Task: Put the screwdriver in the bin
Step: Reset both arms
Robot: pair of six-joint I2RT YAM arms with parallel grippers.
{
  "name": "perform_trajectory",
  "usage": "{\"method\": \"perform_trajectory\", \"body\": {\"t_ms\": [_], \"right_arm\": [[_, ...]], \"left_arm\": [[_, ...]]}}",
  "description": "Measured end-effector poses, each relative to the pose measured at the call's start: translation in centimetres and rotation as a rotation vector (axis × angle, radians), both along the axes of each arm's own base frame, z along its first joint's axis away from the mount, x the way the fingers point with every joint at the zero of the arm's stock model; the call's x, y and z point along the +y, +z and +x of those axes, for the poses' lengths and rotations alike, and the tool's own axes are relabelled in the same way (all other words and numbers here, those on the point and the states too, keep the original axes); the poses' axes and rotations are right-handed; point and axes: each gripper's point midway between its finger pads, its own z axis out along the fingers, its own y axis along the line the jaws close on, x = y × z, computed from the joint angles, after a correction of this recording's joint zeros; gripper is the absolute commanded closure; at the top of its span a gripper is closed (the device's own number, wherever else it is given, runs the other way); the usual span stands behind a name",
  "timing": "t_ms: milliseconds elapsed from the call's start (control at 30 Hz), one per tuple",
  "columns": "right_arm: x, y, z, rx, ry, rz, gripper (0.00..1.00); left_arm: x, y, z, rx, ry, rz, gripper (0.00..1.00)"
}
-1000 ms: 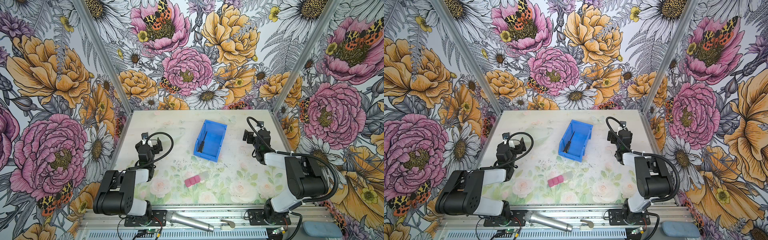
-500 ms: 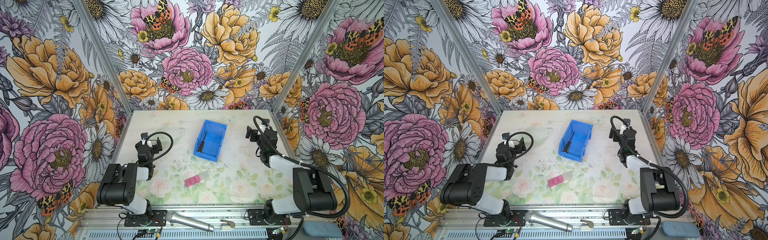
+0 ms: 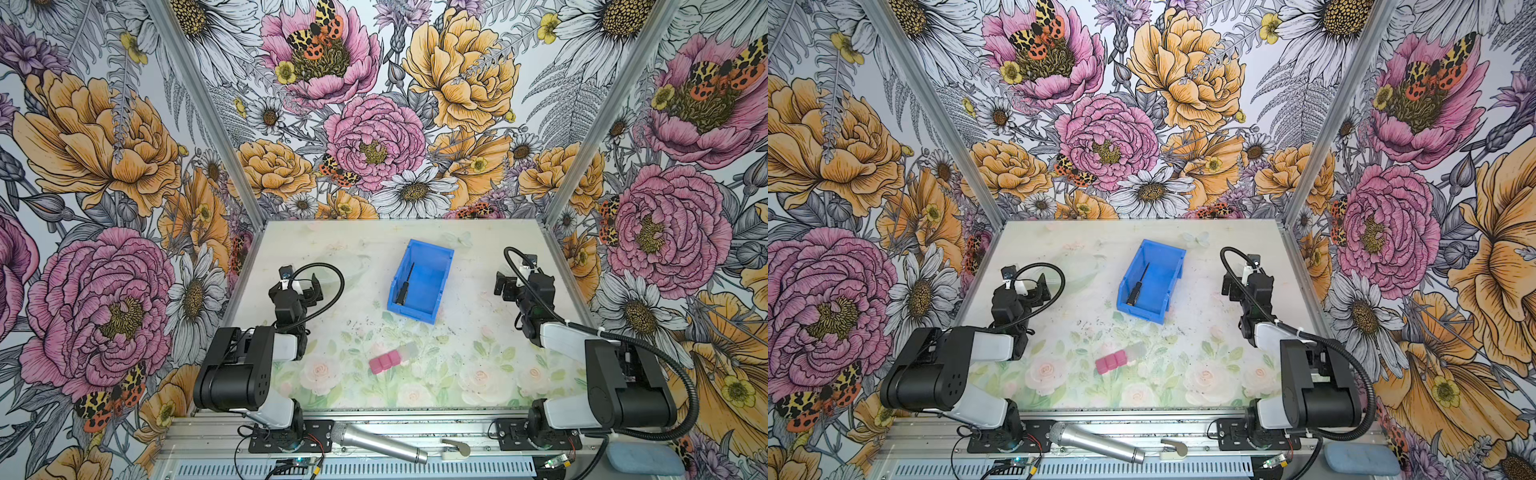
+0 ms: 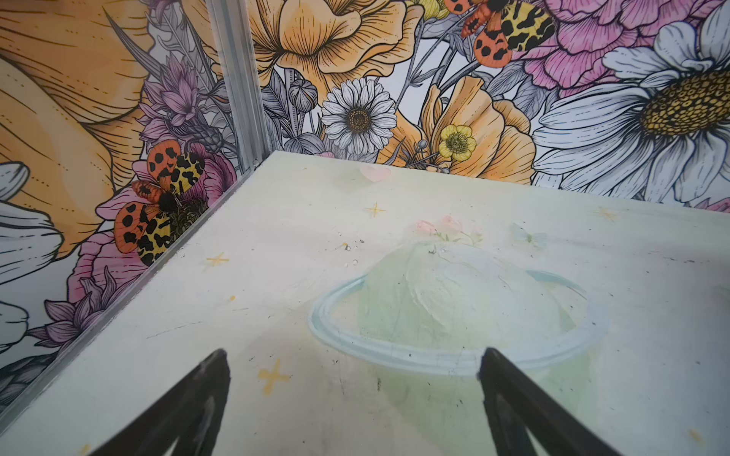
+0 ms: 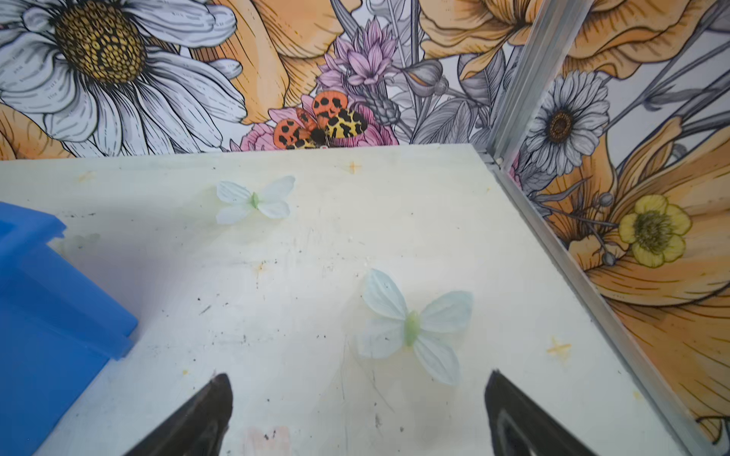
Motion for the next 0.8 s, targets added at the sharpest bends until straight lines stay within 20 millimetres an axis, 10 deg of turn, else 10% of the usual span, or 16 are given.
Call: {"method": "perform_trajectory", "body": {"t_ms": [233,800], "right_arm": [[-0.5,-2.2,-0.8,-0.009,-0.014,0.000,0.01],[-0.3,-0.4,-0.1,-0.094,-0.014,-0.016,0.00]], "left_arm": [[0.2,0.1,-0.1,-0.001,0.029,0.011,0.01],[0.1,0.3,0.0,-0.005,0.048,0.024,0.01]]}}
